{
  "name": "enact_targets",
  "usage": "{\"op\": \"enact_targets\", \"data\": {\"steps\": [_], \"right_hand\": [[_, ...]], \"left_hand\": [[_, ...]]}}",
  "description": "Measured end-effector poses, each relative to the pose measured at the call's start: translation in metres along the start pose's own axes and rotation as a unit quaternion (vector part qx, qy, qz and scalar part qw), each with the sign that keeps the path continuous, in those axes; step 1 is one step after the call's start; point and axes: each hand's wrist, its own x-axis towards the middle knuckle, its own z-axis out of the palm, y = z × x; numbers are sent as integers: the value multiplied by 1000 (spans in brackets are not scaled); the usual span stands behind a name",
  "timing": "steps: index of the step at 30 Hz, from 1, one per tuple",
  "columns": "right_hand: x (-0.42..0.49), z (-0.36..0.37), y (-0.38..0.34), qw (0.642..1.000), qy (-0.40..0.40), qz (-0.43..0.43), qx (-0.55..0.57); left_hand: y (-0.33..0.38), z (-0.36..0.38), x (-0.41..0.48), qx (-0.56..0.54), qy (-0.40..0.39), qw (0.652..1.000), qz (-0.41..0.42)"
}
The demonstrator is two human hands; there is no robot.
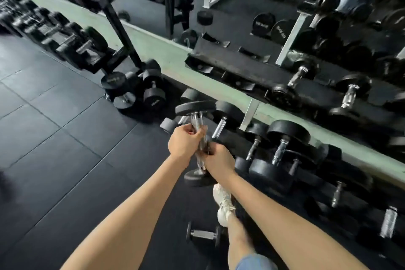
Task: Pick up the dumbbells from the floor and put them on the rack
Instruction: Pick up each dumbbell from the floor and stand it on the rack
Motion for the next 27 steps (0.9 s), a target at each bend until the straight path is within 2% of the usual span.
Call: {"op": "enact_targets", "data": {"steps": [7, 13, 19, 27], "right_hand": [[137, -69, -6, 998, 45, 27, 35], [252, -124, 3, 994, 65, 73, 38], [343, -156, 15, 989, 63, 120, 67], [434, -178, 26, 978, 90, 164, 87]], "left_hand": [[92, 71, 124, 56, -19, 998, 35], [154, 144, 223, 81, -57, 995, -3], [196, 200, 305, 126, -101, 987, -22], [235, 249, 385, 191, -138, 972, 8]]}}
